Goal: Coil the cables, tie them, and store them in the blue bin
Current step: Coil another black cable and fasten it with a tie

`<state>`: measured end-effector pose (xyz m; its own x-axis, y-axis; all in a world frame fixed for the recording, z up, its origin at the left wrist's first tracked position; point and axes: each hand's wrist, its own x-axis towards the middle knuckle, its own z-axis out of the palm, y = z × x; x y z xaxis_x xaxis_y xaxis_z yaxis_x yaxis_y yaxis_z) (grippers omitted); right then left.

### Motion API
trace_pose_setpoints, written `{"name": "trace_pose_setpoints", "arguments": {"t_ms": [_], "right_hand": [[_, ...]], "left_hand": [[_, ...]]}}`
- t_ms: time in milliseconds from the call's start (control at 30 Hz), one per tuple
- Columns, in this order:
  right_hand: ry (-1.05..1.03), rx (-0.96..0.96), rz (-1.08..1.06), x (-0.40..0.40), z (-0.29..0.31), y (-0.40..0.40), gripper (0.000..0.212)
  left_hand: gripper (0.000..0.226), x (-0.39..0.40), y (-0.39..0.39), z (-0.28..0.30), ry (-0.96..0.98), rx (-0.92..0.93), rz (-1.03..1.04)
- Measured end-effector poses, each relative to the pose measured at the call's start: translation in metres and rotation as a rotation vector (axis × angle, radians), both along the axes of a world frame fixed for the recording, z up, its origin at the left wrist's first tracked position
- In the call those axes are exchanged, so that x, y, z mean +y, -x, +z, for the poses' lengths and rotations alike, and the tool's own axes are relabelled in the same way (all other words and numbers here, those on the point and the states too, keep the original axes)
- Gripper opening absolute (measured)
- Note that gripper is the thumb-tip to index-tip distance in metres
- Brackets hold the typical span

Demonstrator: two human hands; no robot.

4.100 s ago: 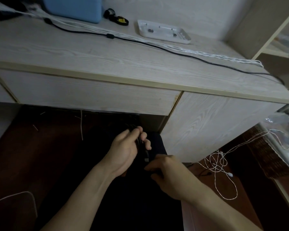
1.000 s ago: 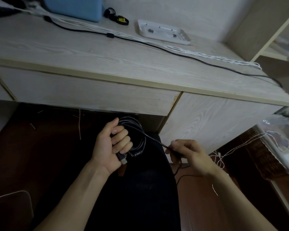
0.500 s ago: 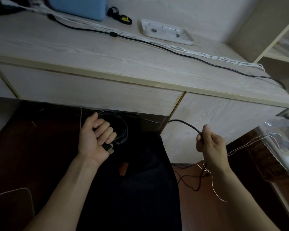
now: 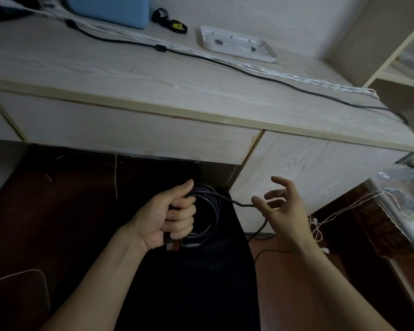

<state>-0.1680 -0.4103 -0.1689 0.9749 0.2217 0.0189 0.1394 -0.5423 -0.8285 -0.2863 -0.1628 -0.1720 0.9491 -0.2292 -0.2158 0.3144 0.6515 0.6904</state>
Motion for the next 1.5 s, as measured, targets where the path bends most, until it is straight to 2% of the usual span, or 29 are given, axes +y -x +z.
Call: {"name": "trace_pose_setpoints", "arguments": {"t_ms": [67, 133, 233, 333, 467, 600, 733, 800, 867, 933, 1033, 1133, 1267, 1400, 1500], "right_hand": [[0.013, 0.015, 0.074, 0.000, 0.000, -0.001, 0.047], [0.029, 0.039, 0.247, 0.002, -0.001, 0.000, 0.038], [0.105, 0.029, 0.494, 0.009, -0.006, 0.010, 0.042], [0.165, -0.038, 0.578, 0.017, -0.010, 0.015, 0.028], [0.098, 0.060, 0.552, 0.022, -0.008, 0.019, 0.032], [-0.075, 0.132, 0.427, 0.022, -0.001, 0.019, 0.027], [0.030, 0.111, 0.415, 0.015, 0.001, 0.015, 0.021], [0.072, 0.086, 0.388, 0.011, 0.000, 0.012, 0.016], [0.103, 0.025, 0.339, 0.011, -0.001, 0.010, 0.015], [0.123, -0.048, 0.281, 0.014, -0.002, 0.011, 0.018], [0.155, -0.085, 0.253, 0.018, -0.002, 0.013, 0.018], [0.294, -0.068, 0.426, 0.018, -0.001, 0.018, 0.019], [0.409, -0.056, 0.685, 0.022, -0.003, 0.025, 0.030], [0.355, -0.069, 0.818, 0.032, 0.000, 0.038, 0.038], [0.332, -0.068, 0.851, 0.035, 0.003, 0.043, 0.032]], "left_hand": [[0.055, -0.003, 0.000, 0.002, -0.071, -0.016, -0.010], [0.054, -0.006, 0.000, 0.003, -0.102, -0.020, 0.013], [0.055, -0.010, -0.002, 0.002, -0.061, -0.019, 0.013], [0.055, -0.013, -0.003, 0.001, -0.032, -0.022, 0.002], [0.051, -0.011, -0.004, 0.002, 0.009, 0.027, 0.168], [0.051, -0.007, -0.010, -0.004, 0.240, 0.115, 0.487], [0.052, 0.006, -0.015, -0.017, 0.477, 0.207, 0.848], [0.049, 0.015, -0.015, -0.022, 0.544, 0.221, 0.901], [0.042, 0.018, -0.016, -0.024, 0.563, 0.206, 0.864], [0.035, 0.013, -0.017, -0.023, 0.535, 0.186, 0.766], [0.038, -0.003, -0.020, -0.018, 0.493, 0.157, 0.600], [0.046, -0.014, -0.021, -0.014, 0.469, 0.123, 0.524], [0.047, -0.019, -0.023, -0.009, 0.398, 0.090, 0.560], [0.022, -0.026, -0.021, -0.010, 0.172, 0.025, 0.575], [0.016, -0.036, -0.018, -0.015, -0.094, -0.015, 0.559]]}}
